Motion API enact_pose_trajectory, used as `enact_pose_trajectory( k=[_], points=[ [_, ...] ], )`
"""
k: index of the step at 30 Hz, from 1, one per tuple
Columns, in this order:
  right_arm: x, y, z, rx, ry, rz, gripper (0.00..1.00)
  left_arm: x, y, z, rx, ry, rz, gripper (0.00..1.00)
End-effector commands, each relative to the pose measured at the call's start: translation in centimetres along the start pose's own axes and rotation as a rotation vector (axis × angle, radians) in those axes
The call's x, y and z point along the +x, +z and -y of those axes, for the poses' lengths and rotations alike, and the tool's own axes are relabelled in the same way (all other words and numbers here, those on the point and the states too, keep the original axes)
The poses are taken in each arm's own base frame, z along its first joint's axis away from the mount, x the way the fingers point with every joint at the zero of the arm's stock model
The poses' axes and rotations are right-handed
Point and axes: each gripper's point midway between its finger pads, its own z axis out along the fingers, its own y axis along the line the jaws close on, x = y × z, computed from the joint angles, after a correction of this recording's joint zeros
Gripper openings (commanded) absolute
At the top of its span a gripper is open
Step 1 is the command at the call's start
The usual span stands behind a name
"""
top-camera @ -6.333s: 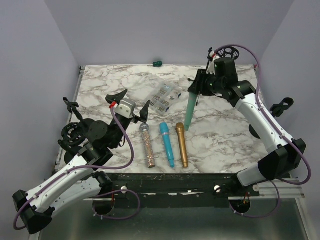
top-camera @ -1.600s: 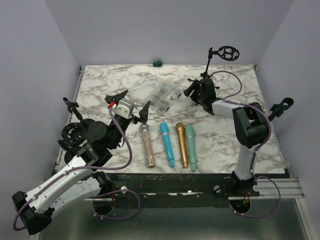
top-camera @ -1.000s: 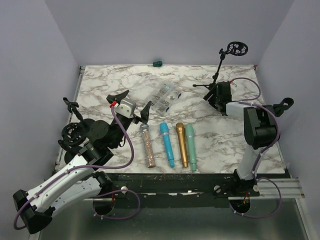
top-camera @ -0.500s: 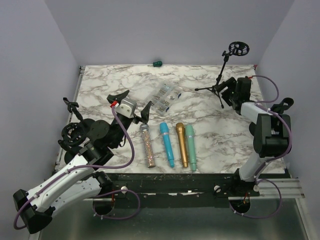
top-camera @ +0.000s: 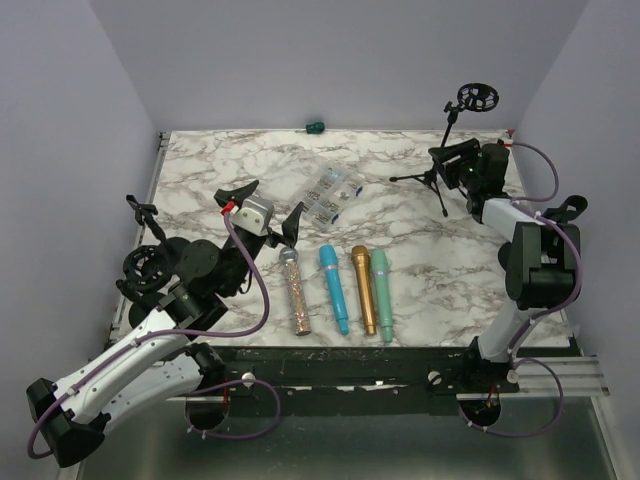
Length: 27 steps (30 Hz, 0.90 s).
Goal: Remove the microphone from the stand
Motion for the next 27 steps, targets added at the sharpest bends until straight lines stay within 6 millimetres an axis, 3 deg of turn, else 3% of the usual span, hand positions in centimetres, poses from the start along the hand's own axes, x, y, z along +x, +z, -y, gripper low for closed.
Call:
enact_pose_trajectory(
  k=[1,12,16,18,23,27],
  points=[
    [-1.3,0.8,-0.3,0.001,0.074,0.048,0.58,-1.8,0.0,-0.1,0.005,-0.007,0.04,0.99],
    [-1.2,0.9,1.2,0.048,0.074,0.058,0.38,-1.7,0.0,-0.1,0.005,-0.007,0.039,0.98],
    [-0.9,1.3,1.8,0.068,0.079,0.048,0.35,-1.6,0.0,-0.1,0.005,-0.007,0.037,0.99],
    [-0.9,1.4,2.0,0.075,0.072,0.05,0.3,-1.6,0.1,-0.1,0.005,-0.005,0.036,0.99],
    [-0.2,1.7,2.6,0.083,0.045,0.01,0.05,-1.5,0.1,0.0,0.006,-0.005,0.035,0.99],
    [1.3,2.0,2.6,0.044,-0.014,-0.075,0.01,-1.5,0.1,0.0,0.008,-0.005,0.035,0.98]
  ],
)
